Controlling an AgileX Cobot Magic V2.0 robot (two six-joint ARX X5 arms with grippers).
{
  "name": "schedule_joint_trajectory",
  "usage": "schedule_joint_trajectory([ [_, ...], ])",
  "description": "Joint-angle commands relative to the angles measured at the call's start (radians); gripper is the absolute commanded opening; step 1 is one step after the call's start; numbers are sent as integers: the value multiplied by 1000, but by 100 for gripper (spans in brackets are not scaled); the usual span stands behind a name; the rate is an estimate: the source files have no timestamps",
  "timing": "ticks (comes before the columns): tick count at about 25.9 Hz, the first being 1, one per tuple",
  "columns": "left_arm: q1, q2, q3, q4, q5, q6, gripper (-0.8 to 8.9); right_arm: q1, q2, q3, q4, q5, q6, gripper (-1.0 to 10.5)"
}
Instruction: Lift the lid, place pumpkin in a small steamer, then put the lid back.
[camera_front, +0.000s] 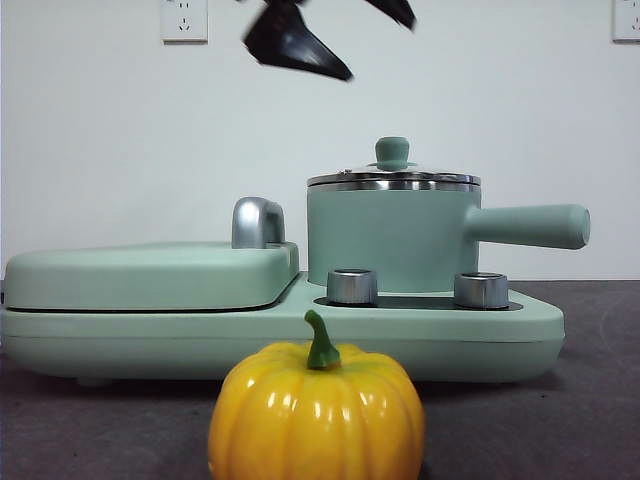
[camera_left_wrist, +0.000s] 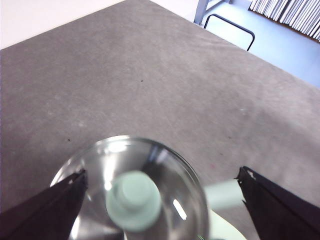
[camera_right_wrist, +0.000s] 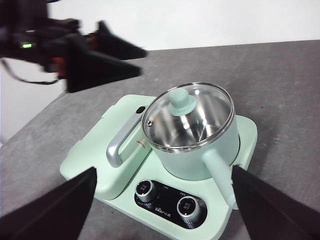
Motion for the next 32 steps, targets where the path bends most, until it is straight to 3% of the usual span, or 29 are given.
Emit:
schedule_joint_trajectory([
  [1,-16,87,77,4,-25,16,491,3,4,15,4,-1,-11,429],
  [14,-35,232,119,-2,-113,91,486,3,4,15,4,-1,-12,429],
  [18,-47,232,119,-14,-113,99,405,3,4,15,4,-1,-12,429],
  [22,-63,232,119,-46,-114,138,390,3,4,15,4,-1,-12,429],
  [27,-67,233,119,-55,-121,149,199,3,4,15,-1,-1,-11,429],
  [30,-67,235,119,-56,-138,149,166,3,4,15,-9,-1,-11,429],
  [32,-68,235,119,-58,-144,145,79,3,4,15,-11,-1,-11,429],
])
